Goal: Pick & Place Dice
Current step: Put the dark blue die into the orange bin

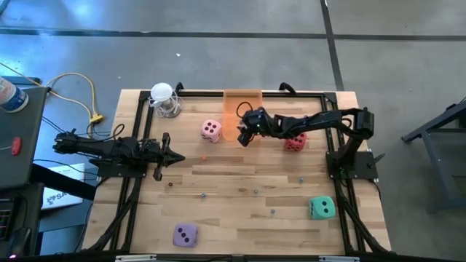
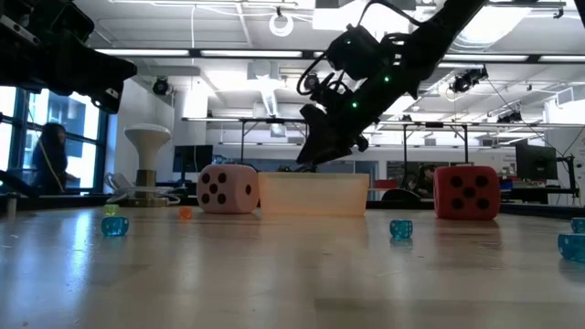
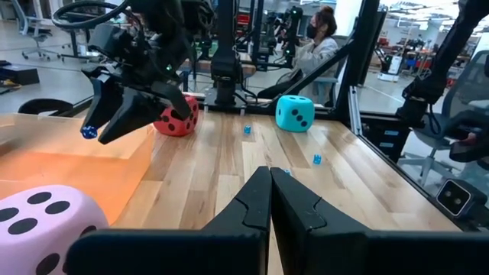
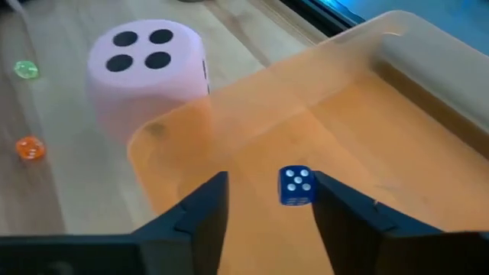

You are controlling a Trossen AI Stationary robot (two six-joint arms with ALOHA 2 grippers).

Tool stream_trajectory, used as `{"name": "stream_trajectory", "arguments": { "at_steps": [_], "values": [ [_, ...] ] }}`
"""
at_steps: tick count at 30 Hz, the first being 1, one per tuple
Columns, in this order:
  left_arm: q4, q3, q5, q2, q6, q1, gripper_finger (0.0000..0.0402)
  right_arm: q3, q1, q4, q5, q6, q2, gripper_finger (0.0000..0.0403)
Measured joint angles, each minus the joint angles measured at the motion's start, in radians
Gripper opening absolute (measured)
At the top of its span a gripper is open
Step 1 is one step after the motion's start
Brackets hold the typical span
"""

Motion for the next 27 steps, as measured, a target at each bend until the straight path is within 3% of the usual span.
{"name": "stream_trajectory", "arguments": {
  "at_steps": [6, 13, 23, 27],
  "values": [
    [0.0, 0.0, 0.0, 0.0, -0.003, 0.0, 0.0, 0.0, 0.002, 0.015, -0.064, 0.058, 0.0, 0.0215],
    [0.0, 0.0, 0.0, 0.0, -0.003, 0.0, 0.0, 0.0, -0.006, 0.014, -0.039, 0.097, 0.0, 0.0214],
    [0.0, 0.0, 0.0, 0.0, -0.004, 0.0, 0.0, 0.0, -0.005, 0.008, -0.047, 0.093, 0.0, 0.0136],
    [0.0, 0.0, 0.0, 0.0, -0.004, 0.0, 0.0, 0.0, -0.003, 0.007, -0.048, 0.092, 0.0, 0.0123]
  ]
}}
